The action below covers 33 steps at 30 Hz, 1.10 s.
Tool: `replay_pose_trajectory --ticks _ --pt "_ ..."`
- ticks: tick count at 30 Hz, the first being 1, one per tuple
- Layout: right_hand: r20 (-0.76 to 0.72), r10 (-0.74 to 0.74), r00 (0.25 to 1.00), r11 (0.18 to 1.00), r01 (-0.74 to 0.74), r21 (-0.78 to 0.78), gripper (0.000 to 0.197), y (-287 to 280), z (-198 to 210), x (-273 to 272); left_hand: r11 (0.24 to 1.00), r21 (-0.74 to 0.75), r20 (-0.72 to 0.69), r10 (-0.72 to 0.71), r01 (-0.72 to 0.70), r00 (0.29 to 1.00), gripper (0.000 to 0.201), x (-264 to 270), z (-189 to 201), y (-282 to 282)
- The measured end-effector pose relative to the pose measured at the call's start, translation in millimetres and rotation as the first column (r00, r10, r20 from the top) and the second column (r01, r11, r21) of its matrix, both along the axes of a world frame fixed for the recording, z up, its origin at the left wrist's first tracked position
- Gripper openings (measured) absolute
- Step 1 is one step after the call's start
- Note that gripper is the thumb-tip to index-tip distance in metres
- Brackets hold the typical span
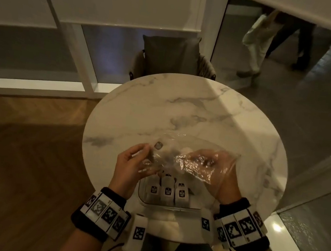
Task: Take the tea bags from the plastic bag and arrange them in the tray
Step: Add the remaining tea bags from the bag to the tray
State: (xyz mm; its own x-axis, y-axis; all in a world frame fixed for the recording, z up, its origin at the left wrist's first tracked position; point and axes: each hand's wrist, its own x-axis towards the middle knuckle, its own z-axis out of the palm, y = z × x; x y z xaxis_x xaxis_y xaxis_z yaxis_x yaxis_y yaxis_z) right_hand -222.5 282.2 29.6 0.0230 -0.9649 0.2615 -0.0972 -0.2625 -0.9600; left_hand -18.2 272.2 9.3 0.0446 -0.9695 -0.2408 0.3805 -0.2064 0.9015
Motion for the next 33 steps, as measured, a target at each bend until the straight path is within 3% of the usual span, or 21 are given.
replay_pose_trajectory --ticks 4,9,12,17,20,22,24,26,28,30,32,33 --pt "-0.075 0.014 0.997 0.999 -0.017 -0.034 0.015 -2 14 4 0.985 0.074 -0.203 -0.141 0.158 0.969 0.039 -8 0 6" --pt "-0.084 -0.050 0.995 0.995 0.043 -0.087 0.013 0 23 1 0.994 0.073 -0.153 -0.071 0.083 0.986 0.029 -6 -6 4" --pt "0.002 -0.123 0.992 0.990 0.123 -0.072 0.014 -2 23 -12 0.995 0.101 -0.137 0.007 0.006 0.991 0.033 7 -11 -2" --pt "0.289 -0.274 0.917 0.962 0.262 0.081 0.018 -8 20 -20 0.980 0.171 -0.184 0.130 -0.098 0.974 0.013 41 -19 -14" --pt "0.439 -0.341 0.831 0.940 0.294 0.173 0.021 -9 19 -22 0.957 0.239 -0.178 0.209 -0.164 0.961 0.030 64 -28 -22" --pt "0.460 -0.354 0.814 0.935 0.297 0.193 0.024 -10 20 -23 0.954 0.260 -0.072 0.175 -0.151 0.982 0.041 73 -30 -27" --pt "0.455 -0.357 0.816 0.934 0.297 0.199 0.024 -11 19 -24 0.958 0.260 0.156 0.080 -0.119 0.985 0.039 74 -31 -31" --pt "0.445 -0.344 0.827 0.938 0.282 0.203 0.023 -10 16 -23 0.956 0.252 0.343 0.054 -0.147 0.938 0.041 73 -34 -35" --pt "0.412 -0.325 0.851 0.943 0.262 0.204 0.023 -8 13 -21 0.950 0.236 0.432 0.086 -0.204 0.898 0.063 72 -40 -39" --pt "0.376 -0.297 0.878 0.950 0.229 0.214 0.024 -7 10 -17 0.951 0.148 0.507 0.161 -0.270 0.847 0.072 66 -39 -36" --pt "0.355 -0.256 0.899 0.954 0.177 0.240 0.027 -9 10 -12 0.954 -0.078 0.540 0.284 -0.289 0.793 0.053 54 -26 -31" --pt "0.344 -0.225 0.912 0.958 0.142 0.250 0.028 -10 11 -8 0.952 -0.176 0.485 0.307 -0.252 0.819 0.039 45 -15 -29"
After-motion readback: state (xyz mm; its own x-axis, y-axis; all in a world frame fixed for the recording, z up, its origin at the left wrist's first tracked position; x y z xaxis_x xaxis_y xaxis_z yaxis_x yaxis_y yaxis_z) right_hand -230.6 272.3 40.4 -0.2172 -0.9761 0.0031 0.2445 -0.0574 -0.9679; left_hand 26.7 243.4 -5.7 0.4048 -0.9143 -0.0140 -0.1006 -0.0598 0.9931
